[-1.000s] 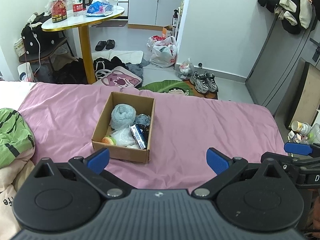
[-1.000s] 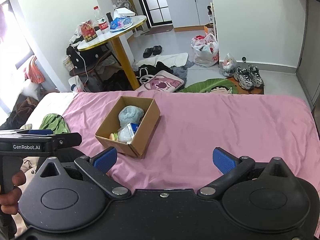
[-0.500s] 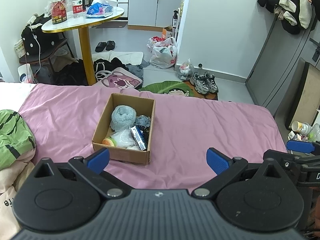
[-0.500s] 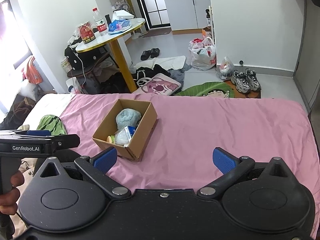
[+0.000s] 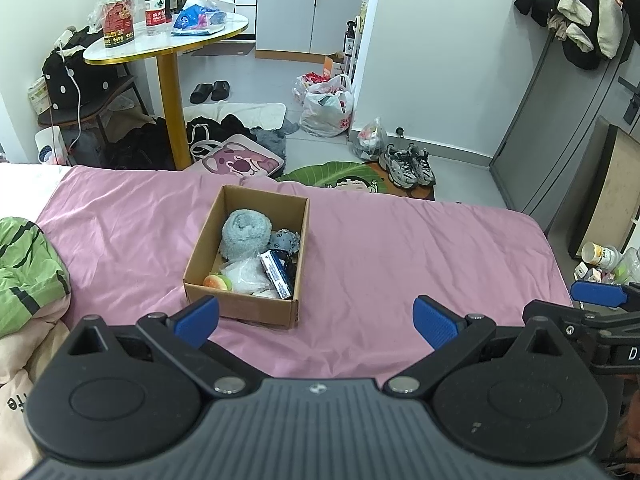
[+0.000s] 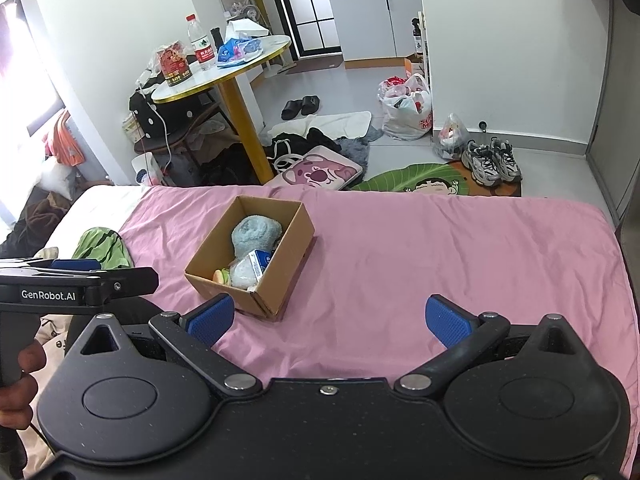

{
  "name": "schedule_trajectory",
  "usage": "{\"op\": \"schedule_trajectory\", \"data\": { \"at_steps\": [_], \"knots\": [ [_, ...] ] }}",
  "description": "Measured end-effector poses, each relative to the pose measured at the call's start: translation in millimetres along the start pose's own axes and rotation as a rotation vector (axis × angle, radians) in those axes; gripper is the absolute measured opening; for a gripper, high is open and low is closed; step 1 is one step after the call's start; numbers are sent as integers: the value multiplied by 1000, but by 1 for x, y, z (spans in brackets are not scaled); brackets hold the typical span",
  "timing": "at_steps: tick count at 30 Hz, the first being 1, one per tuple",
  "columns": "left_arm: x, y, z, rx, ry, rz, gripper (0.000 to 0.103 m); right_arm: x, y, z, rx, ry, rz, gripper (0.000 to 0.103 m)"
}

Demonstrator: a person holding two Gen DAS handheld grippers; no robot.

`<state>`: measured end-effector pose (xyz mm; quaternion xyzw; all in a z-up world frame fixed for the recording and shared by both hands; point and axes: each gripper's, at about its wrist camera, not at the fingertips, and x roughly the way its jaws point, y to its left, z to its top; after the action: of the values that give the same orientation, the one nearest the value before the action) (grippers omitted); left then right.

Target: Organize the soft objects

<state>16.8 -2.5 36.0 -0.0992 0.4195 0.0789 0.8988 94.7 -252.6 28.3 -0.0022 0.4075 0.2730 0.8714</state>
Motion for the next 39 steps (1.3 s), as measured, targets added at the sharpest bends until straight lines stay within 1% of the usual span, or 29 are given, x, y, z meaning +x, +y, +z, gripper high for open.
{"op": "schedule_trajectory", "data": {
  "at_steps": [24,39],
  "knots": [
    [-6,0,1,6,-13,6,102,1,2,0,2,-2,-7,103],
    [-3,0,0,-2,-4,4,102,1,-5,-3,3,7,-19,103]
  ]
}}
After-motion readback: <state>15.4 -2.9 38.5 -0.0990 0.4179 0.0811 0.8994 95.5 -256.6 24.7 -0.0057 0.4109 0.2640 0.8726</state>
